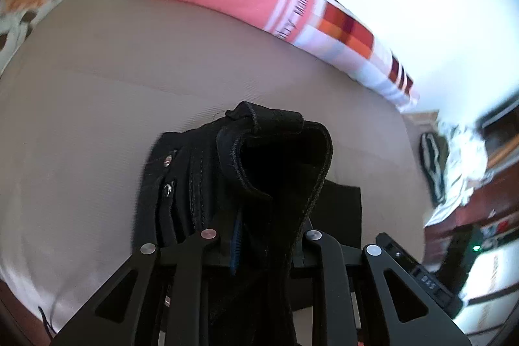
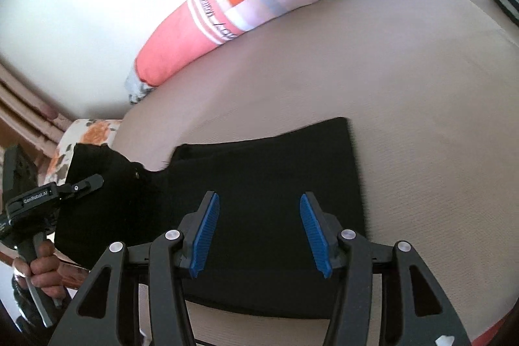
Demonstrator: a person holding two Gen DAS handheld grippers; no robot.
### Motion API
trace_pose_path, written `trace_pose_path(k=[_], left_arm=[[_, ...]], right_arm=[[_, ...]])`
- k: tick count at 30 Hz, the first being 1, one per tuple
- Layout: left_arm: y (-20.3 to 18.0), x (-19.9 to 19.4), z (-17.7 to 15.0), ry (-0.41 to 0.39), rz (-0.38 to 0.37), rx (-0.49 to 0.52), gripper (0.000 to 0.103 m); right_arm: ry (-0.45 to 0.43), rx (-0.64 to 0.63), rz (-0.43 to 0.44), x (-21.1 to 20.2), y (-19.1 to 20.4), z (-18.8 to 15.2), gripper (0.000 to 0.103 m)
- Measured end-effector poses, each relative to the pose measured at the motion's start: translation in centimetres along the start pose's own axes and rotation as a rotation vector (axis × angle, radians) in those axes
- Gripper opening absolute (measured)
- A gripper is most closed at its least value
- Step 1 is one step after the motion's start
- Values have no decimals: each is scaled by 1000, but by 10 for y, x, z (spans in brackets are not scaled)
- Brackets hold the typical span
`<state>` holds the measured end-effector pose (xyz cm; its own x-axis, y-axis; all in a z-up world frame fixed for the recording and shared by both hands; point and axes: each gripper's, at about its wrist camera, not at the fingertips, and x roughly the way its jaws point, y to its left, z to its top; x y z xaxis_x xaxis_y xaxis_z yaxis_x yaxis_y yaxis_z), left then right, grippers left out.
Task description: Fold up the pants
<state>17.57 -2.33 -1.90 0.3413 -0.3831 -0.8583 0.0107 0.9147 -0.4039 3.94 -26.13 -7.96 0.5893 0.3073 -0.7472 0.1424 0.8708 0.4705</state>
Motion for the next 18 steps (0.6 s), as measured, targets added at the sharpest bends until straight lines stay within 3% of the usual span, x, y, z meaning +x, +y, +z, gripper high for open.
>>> trace_pose_path(k=[7, 12, 15, 18], left_arm=[[-57, 57, -23, 61, 43, 112, 21], [-66, 92, -36, 100, 112, 155, 22], [-71, 92, -40, 88, 109, 179, 30], [-72, 90, -41, 100, 42, 185, 47]], right_arm=[[-50, 72, 1, -15, -34, -4, 51], [-44, 101, 4, -14, -46, -6, 51], [-37, 102, -1, -12, -48, -7, 51], [-29, 105, 5, -9, -48, -8, 51]])
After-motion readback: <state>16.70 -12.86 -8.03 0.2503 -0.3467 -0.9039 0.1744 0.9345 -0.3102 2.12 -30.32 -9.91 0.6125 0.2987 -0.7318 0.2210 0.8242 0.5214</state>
